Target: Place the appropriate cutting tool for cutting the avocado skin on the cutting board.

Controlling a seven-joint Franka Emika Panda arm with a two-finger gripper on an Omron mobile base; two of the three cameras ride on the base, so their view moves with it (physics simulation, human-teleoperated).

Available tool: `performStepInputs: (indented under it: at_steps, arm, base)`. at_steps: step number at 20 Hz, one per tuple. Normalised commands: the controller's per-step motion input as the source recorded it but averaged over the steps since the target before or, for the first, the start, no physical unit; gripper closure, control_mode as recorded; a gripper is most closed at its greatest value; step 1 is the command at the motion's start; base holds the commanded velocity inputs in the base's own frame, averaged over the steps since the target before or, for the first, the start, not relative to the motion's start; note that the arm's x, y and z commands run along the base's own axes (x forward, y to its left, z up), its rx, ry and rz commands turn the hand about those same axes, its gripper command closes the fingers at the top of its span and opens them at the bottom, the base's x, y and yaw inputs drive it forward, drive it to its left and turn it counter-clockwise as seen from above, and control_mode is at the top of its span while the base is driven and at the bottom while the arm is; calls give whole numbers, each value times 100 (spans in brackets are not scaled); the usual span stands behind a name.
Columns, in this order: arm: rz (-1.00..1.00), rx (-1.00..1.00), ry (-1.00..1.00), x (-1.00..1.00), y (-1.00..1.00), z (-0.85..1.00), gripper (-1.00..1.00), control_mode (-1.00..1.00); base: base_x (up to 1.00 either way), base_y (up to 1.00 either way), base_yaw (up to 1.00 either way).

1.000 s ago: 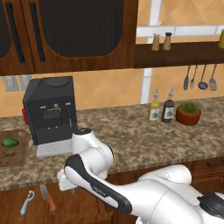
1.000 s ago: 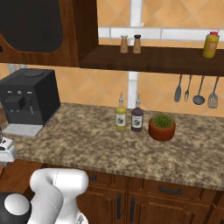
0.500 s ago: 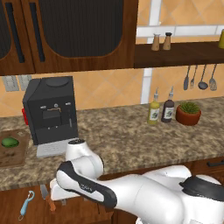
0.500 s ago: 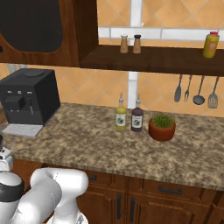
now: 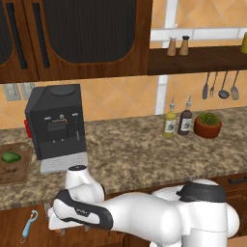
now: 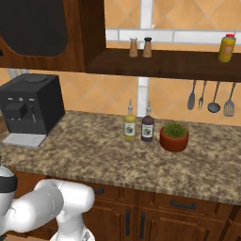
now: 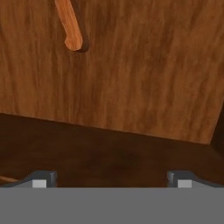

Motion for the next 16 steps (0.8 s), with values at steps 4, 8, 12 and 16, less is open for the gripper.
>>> performStepInputs:
  at_steps: [4, 8, 12, 16]
  arm:
    - [-2, 1, 0, 0, 16, -32, -100, -100]
    - [-2, 2, 0, 0, 14, -35, -100, -100]
    - [-1, 2, 0, 0, 10, -37, -100, -100]
    - [0, 0, 6, -1, 9, -37, -100, -100]
  base:
    - [0, 0, 0]
    - [0, 0, 0]
    - [0, 0, 0]
    - [0, 0, 0]
